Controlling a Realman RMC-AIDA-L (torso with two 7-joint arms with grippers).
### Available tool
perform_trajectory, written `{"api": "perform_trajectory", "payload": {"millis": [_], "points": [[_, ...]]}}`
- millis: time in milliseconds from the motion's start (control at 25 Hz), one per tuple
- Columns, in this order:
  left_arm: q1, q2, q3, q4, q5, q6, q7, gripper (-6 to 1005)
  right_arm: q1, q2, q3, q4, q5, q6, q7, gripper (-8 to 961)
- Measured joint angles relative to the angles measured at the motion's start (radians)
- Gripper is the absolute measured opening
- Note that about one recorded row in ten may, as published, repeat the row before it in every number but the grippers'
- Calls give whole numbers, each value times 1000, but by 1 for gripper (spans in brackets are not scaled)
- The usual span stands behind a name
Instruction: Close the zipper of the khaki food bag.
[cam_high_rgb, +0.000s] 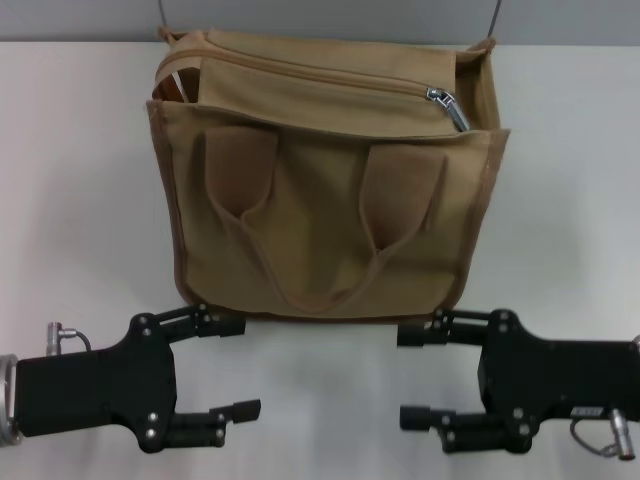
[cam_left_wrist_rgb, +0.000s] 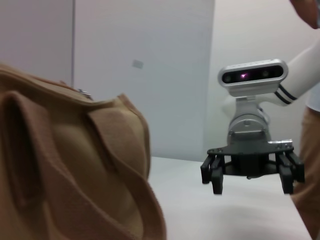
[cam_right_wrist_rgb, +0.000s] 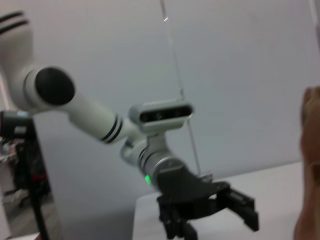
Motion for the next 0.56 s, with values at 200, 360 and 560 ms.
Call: {"api": "perform_trajectory", "payload": {"millis": [200, 360, 560], "points": [[-2, -1, 16, 6, 5, 3, 1, 810, 3, 2, -63, 1, -1, 56, -13, 733], [-11, -1, 16, 8, 8, -1, -1, 810, 14, 5, -74, 15, -1, 109, -12, 733], [-16, 1, 26, 9, 14, -1, -6, 810, 22, 5, -76, 28, 3, 125, -14, 733]]}}
